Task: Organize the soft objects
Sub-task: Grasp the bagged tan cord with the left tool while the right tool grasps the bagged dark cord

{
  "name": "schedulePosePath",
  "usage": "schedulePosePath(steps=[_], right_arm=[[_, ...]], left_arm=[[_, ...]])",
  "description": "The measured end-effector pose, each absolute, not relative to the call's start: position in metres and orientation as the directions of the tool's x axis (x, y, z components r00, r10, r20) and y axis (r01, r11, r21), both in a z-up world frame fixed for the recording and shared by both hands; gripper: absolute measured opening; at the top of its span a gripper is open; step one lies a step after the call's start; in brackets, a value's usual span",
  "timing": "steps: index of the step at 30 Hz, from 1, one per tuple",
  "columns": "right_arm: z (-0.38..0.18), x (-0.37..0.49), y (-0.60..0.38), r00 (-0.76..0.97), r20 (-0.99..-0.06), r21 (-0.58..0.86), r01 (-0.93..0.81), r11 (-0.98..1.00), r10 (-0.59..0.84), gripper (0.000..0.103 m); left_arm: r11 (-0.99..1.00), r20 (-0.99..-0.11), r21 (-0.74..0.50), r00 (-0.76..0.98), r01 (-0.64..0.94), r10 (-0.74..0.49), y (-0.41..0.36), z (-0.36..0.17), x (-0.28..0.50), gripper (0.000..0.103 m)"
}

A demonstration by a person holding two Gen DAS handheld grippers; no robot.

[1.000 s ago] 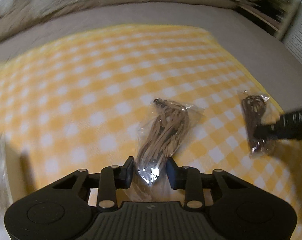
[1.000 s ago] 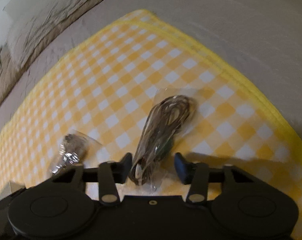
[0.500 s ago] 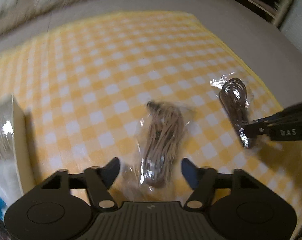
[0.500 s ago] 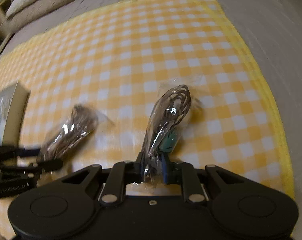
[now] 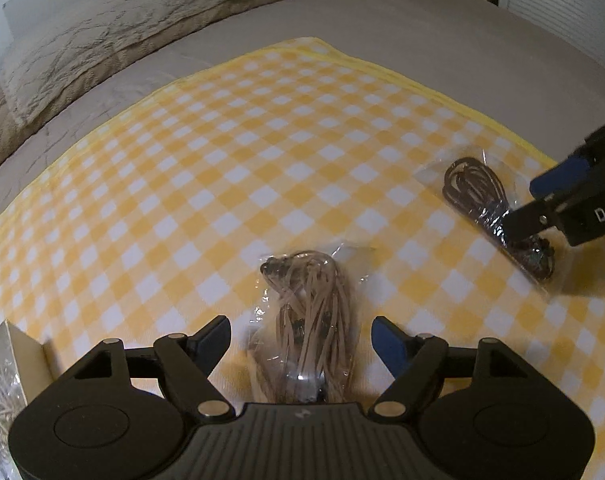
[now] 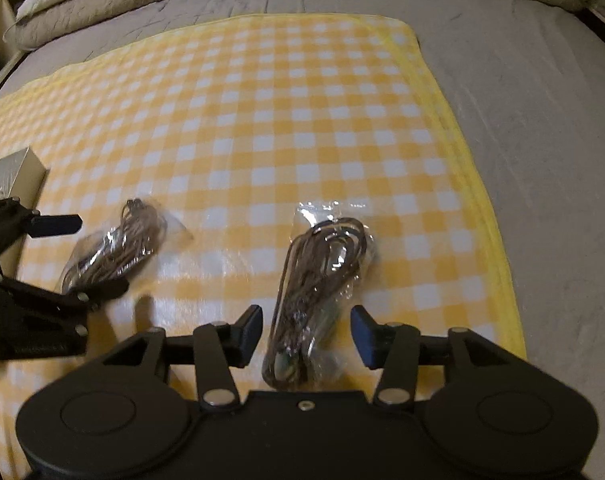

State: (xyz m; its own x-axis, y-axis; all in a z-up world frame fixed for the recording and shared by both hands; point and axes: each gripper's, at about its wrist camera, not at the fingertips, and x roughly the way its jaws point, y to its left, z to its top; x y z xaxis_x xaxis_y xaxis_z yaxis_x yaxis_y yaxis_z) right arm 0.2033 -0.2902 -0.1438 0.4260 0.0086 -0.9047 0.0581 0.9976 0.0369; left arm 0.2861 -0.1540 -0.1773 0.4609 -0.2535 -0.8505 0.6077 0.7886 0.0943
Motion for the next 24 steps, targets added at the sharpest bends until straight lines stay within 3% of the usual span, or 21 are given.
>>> schedulePosePath(steps=[5,11,17,20,24], right_arm=[[-0.15,0.214,-0.285,0.414,-0.91,0.026,0.093,0.995,-0.014,0.058],[-0.169,0.225,-0.277,0.381,-0.923,-0.008,0.119,0.993,-0.053,0.058],[-0.185,0.231,-0.283,0.347,-0.938,0.029,0.14,0.99,-0.022,0.046],[-0.186,0.23,-0.283,0.359,-0.933,0.015,0.117,0.993,-0.028,0.035],[-0.18,0.225,-0.28,0.388,-0.921,0.021,0.112,0.993,-0.024,0.03]], left_arm=[[0.797,-0.87,0.073,0.428,0.6,-0.243,-0.152,-0.183,0.293,0.062],[0.841,-0.882,-0.01,0.392,0.541,-0.262,-0.142,-0.183,0.3,0.052],[0.88,-0.881,-0.082,0.379,0.469,-0.284,-0.132,-0.179,0.304,0.038],[0.889,-0.875,-0.097,0.387,0.447,-0.29,-0.129,-0.175,0.304,0.037],[0.897,-0.855,-0.113,0.417,0.427,-0.307,-0.124,-0.165,0.302,0.037]])
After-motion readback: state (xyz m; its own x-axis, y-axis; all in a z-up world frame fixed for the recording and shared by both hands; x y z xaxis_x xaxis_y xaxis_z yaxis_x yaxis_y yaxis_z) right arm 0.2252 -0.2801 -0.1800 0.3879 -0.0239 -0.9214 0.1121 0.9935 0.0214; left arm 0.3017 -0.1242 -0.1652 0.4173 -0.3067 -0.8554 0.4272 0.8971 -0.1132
